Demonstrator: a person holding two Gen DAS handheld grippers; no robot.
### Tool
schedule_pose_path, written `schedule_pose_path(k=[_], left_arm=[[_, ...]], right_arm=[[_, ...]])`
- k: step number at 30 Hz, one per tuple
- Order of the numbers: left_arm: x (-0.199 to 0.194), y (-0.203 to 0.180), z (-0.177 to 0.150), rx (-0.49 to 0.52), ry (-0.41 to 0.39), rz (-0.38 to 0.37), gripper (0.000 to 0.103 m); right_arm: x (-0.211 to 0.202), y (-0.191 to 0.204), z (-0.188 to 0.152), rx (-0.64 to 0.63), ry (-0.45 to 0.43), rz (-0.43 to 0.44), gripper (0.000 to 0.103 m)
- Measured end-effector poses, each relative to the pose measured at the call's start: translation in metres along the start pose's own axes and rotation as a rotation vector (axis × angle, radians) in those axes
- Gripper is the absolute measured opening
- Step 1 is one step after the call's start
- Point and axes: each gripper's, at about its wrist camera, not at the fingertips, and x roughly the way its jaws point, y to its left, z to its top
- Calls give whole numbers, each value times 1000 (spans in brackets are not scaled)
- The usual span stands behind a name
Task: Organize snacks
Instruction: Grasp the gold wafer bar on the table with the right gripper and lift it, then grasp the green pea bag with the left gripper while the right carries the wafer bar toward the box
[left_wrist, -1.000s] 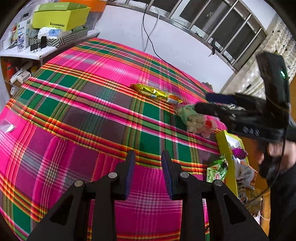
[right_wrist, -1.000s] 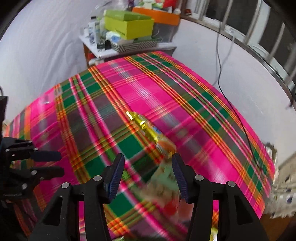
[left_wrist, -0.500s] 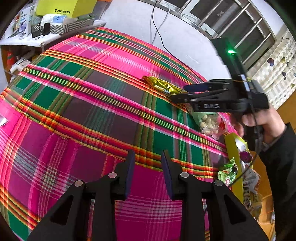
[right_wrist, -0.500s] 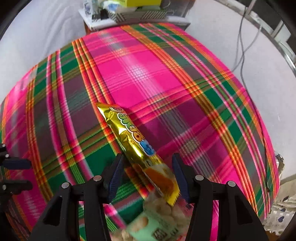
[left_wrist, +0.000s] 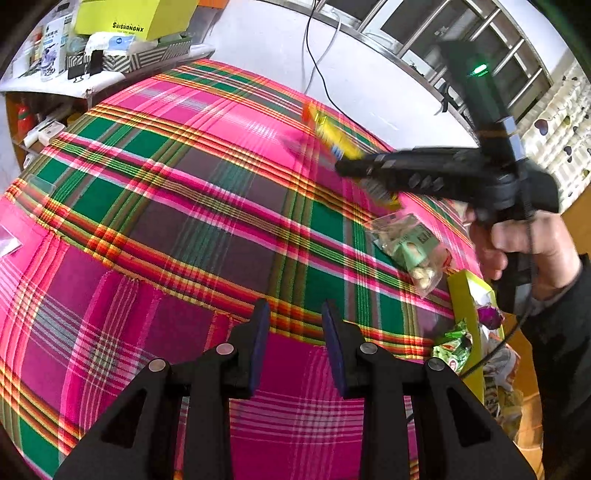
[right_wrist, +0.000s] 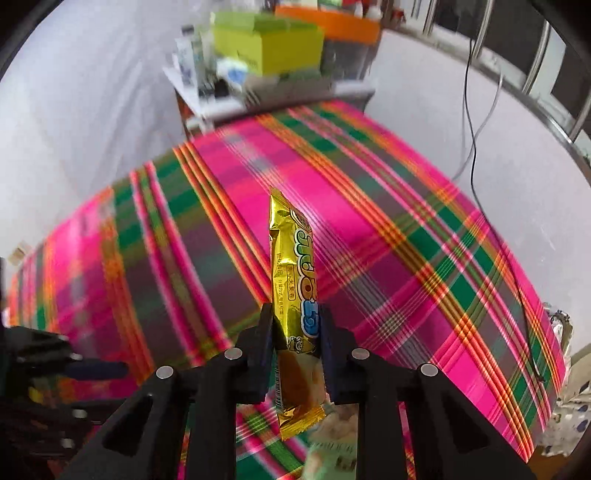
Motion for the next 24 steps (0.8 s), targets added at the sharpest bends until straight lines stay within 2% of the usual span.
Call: schedule_pose_path(k=[4,7,17,20,24], left_arm=[[-4,-6,1,7,-13,-21,30],[-8,-13,0,17,-27,-51,30],[1,-50,-3,113,-1,-121,31],[4,-61,-3,138,3,-145,48],[11,-74,3,135,19,-196,54]], right_arm=[[-30,4,-5,32,-49,-17,20],[-57,6,-20,58,-85,-33,20],[-118,-3,-91,229,-159,-99,20],[-133,-9,-115,294,-186,-103,20],[-147,-15,-141,355,-199,-115,20]])
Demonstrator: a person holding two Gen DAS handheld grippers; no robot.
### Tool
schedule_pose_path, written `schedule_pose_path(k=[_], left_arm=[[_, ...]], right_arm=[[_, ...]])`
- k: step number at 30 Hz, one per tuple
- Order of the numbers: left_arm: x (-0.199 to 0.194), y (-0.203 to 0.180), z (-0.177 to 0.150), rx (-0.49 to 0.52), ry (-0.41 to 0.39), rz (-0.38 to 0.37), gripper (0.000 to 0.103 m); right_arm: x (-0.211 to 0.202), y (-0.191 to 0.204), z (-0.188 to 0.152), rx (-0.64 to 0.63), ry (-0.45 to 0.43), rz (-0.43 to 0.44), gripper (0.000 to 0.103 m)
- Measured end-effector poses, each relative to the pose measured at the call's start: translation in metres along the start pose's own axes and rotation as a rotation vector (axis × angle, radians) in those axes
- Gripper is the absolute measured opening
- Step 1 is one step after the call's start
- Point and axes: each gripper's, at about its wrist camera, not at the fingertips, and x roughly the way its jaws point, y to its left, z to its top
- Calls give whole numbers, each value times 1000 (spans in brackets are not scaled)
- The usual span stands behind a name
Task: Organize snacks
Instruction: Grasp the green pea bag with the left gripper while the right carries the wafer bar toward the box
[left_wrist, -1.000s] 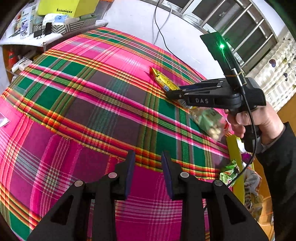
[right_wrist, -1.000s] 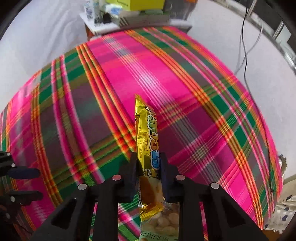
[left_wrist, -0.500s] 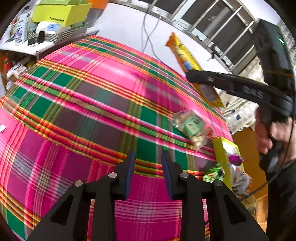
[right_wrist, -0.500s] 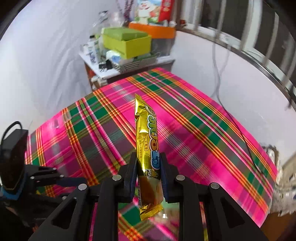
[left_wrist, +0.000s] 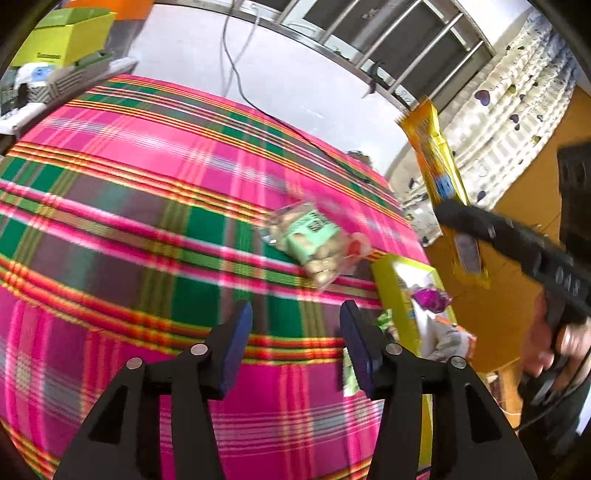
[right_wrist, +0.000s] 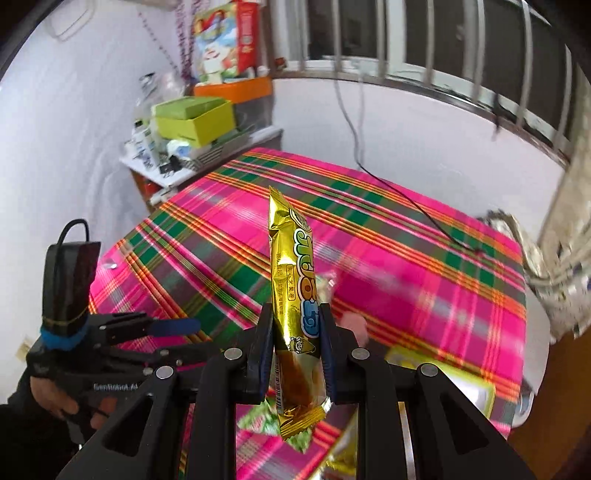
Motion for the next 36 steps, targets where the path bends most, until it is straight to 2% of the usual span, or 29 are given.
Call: schedule_pose_path(k=[5,10,14,19,24,26,31,32,33,36], left_arm=[[17,-24,-7,71,45,-34,58],[29,-53,-17,196,93,-91,63],[37,-77,-27,321,124,-107,64],[58,-89,-33,378,175,-64,67],[81,-89,-38,380,239,11,67],[84,-91,-40,378,236,21,67],[81,-95,-45,365,227,53,50],[78,-95,-45,361,220,52,42],[75,-95,-46,355,214,49,39],[67,-95,-48,336,190,56,37]], right_arm=[[-15,-12,-21,45,-3,-5,20],[-27,-16,-34,62,-17,1,20],[-36,-20,-44,82,-25,3,20],[-44,-25,-57,110,-31,3,20],[-50,-32,-69,142,-36,0,20],[-52,-35,-75,154,-37,0,20],[-60,-39,-87,180,-48,-4,20],[-62,-41,-89,188,-53,-8,20],[-64,-43,-91,196,-56,-11,20],[-70,-52,-97,230,-68,-29,20]])
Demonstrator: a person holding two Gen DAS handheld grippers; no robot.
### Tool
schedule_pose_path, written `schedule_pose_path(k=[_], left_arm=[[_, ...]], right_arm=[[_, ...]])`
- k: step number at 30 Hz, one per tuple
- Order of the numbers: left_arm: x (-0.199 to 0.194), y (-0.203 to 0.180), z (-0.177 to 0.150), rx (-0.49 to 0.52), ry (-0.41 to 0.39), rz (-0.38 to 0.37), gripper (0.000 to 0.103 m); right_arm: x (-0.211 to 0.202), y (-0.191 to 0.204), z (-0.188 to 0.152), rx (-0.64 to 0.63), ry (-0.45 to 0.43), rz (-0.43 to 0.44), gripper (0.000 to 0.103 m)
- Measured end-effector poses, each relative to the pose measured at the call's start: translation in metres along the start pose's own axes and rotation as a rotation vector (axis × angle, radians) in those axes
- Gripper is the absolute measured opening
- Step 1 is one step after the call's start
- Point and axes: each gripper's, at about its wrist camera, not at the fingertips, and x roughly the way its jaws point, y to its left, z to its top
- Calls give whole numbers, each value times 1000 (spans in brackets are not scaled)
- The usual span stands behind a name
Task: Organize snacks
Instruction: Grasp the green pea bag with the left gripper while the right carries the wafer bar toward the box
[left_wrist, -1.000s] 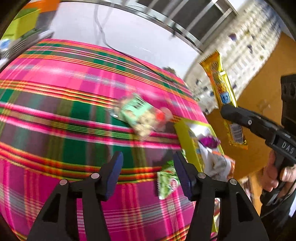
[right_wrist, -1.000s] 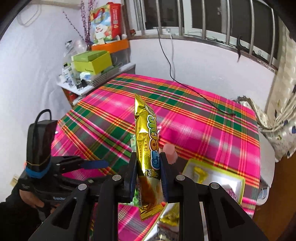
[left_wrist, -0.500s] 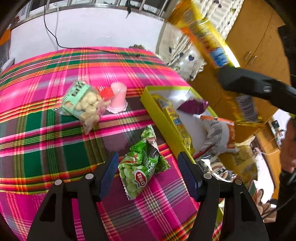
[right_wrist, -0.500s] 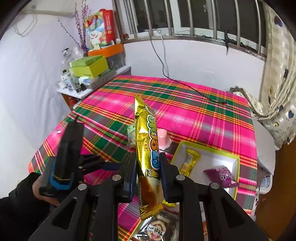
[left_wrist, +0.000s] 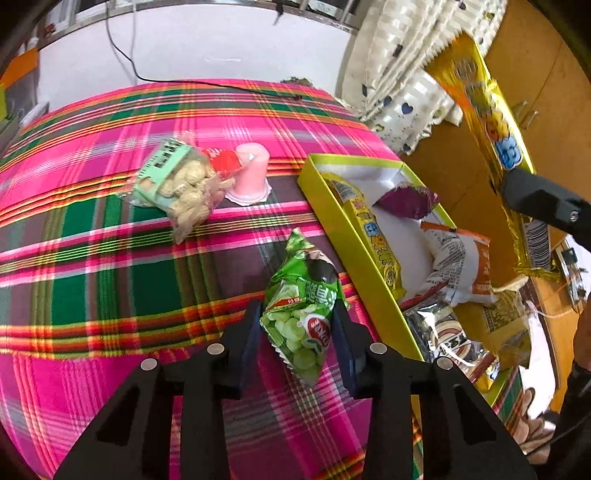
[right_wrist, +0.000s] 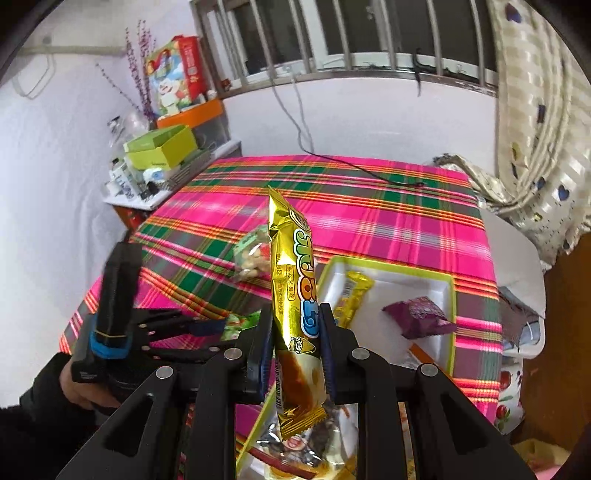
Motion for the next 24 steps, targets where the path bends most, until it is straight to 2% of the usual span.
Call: schedule_pose_path(k=[8,13,24], left_arm=[[-25,2,-3,-71,-70,-31,36],[-40,-6,1,-68,-109,-50,36],[-79,-42,5,-37,-206,-69,36]], right_arm=[[-1,-34,-5,145,-12,-18,20],[-2,-53,-7,245,-26,9,20],[-12,-52,-15,274,-47,31,20]])
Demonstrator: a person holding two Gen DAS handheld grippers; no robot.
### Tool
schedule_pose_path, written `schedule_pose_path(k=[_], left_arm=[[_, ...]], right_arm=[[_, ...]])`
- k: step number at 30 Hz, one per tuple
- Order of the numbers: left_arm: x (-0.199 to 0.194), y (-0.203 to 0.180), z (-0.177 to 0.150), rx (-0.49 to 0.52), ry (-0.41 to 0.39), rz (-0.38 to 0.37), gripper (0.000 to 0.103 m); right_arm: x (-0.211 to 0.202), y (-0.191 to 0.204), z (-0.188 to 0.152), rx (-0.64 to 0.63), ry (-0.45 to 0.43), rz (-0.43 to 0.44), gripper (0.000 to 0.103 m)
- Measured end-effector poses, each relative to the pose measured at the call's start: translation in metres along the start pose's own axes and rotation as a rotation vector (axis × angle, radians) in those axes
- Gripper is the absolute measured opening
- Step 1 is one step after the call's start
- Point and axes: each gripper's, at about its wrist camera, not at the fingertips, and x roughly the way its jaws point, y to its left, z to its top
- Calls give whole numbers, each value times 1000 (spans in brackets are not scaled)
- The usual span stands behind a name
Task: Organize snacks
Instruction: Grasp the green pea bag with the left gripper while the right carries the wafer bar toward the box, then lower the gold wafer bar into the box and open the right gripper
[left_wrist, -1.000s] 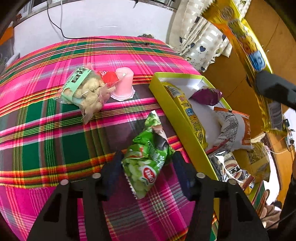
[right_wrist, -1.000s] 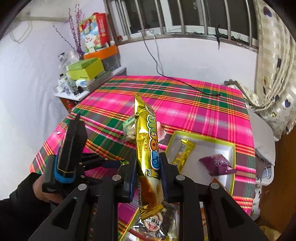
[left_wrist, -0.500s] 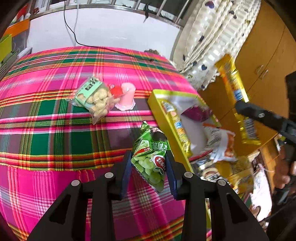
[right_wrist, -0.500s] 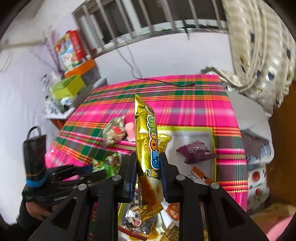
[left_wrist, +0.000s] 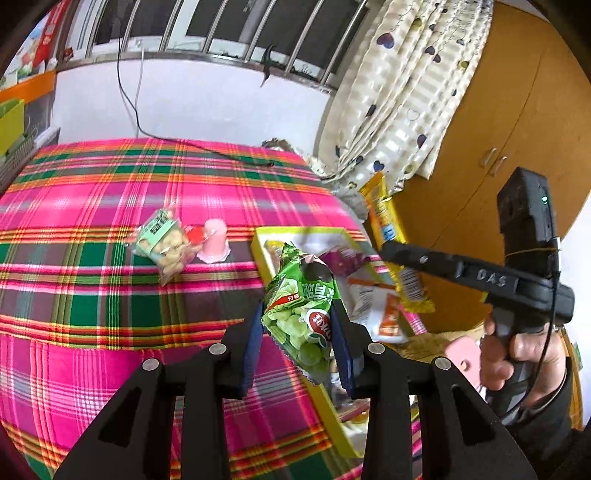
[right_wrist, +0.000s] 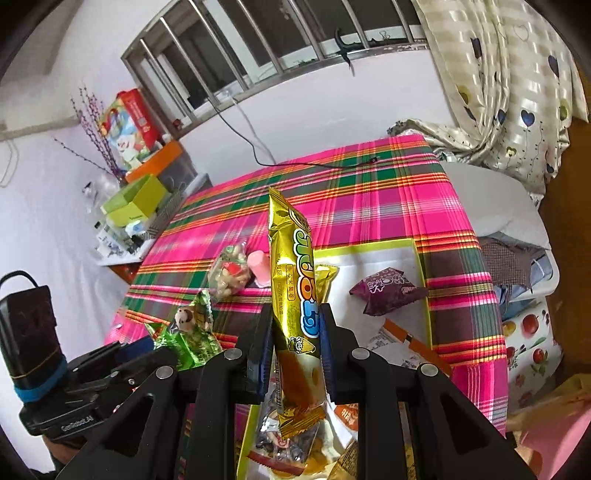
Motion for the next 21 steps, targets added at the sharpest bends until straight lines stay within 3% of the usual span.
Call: schedule_pose_path(k=[21], left_arm=[[12,-35,3,25,-7,46,37]], right_arm=[[-12,-4,-16,19,-2,15,20]])
